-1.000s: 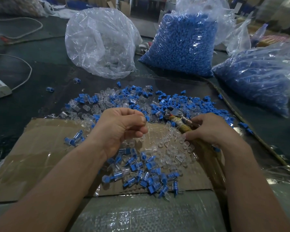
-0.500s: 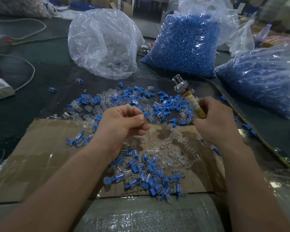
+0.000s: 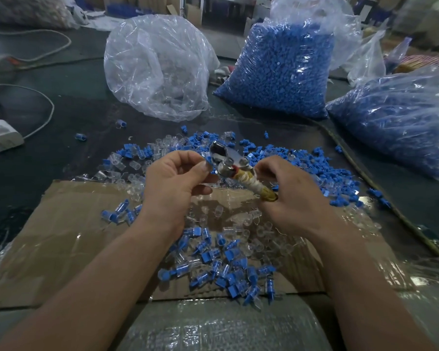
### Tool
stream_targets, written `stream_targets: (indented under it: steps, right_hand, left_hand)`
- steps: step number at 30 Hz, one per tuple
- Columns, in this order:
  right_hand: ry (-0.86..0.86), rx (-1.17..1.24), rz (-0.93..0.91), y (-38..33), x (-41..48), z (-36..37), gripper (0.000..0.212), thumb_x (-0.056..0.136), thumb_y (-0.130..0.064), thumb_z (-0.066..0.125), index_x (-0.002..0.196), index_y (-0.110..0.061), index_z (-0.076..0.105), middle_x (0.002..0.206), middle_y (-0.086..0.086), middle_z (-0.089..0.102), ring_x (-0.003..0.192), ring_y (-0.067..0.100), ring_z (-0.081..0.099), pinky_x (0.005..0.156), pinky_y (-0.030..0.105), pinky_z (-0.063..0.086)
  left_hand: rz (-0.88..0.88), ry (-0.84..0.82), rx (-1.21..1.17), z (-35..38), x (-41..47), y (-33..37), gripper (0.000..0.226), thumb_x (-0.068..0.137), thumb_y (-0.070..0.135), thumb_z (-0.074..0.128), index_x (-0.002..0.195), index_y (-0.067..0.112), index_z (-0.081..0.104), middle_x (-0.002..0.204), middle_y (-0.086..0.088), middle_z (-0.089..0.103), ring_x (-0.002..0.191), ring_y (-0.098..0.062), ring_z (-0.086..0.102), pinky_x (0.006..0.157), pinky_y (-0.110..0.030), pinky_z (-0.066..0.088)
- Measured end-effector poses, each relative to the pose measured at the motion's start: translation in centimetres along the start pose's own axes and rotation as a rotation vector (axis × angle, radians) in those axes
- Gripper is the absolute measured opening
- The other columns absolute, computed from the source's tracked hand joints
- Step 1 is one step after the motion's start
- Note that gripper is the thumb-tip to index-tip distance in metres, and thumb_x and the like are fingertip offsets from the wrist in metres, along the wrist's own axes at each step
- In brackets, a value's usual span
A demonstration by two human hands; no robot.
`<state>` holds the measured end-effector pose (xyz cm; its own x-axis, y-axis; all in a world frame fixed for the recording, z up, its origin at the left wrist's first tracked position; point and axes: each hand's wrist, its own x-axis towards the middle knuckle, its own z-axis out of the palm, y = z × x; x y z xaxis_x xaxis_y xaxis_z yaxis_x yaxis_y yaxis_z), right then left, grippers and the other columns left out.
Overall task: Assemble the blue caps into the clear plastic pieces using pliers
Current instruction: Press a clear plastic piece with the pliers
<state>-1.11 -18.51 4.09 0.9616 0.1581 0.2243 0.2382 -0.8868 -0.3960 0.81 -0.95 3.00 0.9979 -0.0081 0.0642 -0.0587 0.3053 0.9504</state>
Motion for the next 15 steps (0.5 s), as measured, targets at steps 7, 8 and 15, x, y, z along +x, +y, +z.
stream_targets:
  steps: [7,8,15]
  right_hand:
    - [-0.054,0.043,0.014,-0.15,-0.07,-0.16,0.035,0.074,-0.009,0.066,0.1,-0.022,0.047,0.092,-0.009,0.048,0.089,0.011,0.049,0.079,0.023,0.039]
    - [-0.066,0.045,0.015,-0.17,-0.08,-0.17,0.035,0.074,-0.009,0.066,0.098,-0.024,0.045,0.089,-0.01,0.048,0.086,0.011,0.049,0.076,0.023,0.04]
    - [-0.118,0.036,0.011,-0.3,-0.14,-0.21,0.029,0.074,-0.012,0.064,0.091,-0.025,0.044,0.076,-0.015,0.045,0.069,0.001,0.043,0.057,0.018,0.031]
  left_hand:
    - [0.036,-0.015,0.014,-0.07,-0.01,-0.15,0.018,0.082,-0.008,0.057,0.075,0.009,0.058,0.062,0.002,0.064,0.055,-0.007,0.064,0.047,-0.017,0.05]
    - [0.038,-0.021,0.018,-0.12,0.01,-0.19,0.017,0.081,-0.007,0.057,0.075,0.009,0.058,0.061,0.004,0.064,0.056,-0.007,0.064,0.047,-0.017,0.05]
    - [0.071,-0.023,0.07,-0.05,-0.1,-0.34,0.019,0.081,-0.009,0.056,0.074,0.009,0.058,0.062,0.003,0.064,0.057,-0.007,0.063,0.05,-0.017,0.051]
